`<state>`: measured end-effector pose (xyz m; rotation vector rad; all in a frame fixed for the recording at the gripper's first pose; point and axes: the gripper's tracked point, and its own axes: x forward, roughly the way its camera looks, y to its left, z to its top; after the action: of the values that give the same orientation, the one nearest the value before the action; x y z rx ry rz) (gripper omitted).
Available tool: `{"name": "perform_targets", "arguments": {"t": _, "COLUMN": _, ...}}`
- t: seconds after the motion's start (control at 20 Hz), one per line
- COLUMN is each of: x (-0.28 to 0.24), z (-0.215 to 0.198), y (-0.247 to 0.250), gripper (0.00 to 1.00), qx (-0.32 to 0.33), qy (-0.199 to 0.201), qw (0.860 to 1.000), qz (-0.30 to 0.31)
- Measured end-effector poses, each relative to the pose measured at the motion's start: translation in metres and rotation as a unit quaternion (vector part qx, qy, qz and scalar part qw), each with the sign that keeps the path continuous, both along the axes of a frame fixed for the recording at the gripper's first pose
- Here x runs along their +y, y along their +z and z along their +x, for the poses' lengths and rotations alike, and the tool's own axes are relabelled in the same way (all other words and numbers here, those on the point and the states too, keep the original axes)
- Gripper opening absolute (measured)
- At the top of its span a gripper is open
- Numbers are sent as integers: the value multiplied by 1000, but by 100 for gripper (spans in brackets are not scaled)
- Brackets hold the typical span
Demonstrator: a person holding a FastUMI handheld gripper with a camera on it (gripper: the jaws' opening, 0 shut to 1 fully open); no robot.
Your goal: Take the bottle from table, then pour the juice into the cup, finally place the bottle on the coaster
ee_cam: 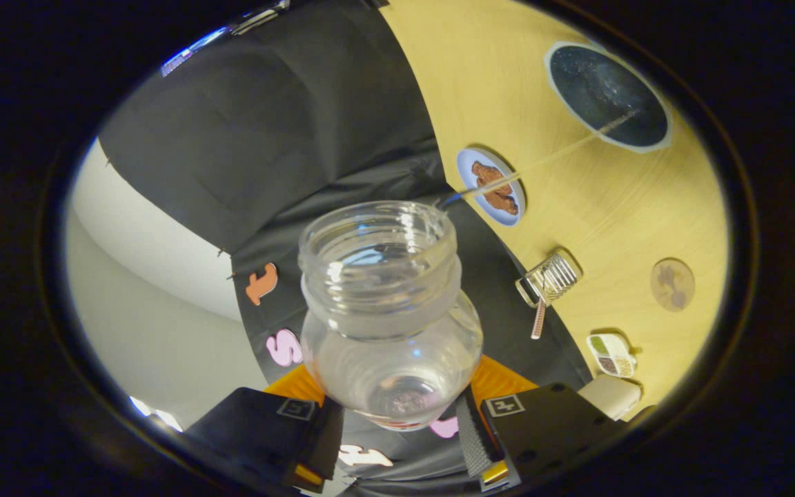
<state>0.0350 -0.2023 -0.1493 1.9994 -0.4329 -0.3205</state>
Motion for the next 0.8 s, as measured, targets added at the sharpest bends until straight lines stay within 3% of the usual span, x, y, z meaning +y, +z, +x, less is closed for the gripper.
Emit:
{"name": "perform_targets", "arguments": {"t": 0.2, "x": 9, "z": -3, "y": -9, "gripper": 75, "qx": 43, "qy": 17, "qw": 998, "qz": -42}}
{"name": "perform_targets", "arguments": {"t": 0.4, "x": 20, "z": -3, "y": -17, "gripper": 74, "qx": 111, "qy": 53, "qw": 983, "qz": -138}}
{"name": "perform_targets", "arguments": {"t": 0.55, "x": 26, "z": -3, "y": -25, "gripper": 74, "qx": 169, "qy": 83, "qw": 953, "qz": -235}}
{"name": "perform_targets", "arguments": {"t": 0.8, "x": 33, "z": 2, "y": -44, "gripper": 74, "qx": 251, "qy": 120, "qw": 892, "qz": -356}}
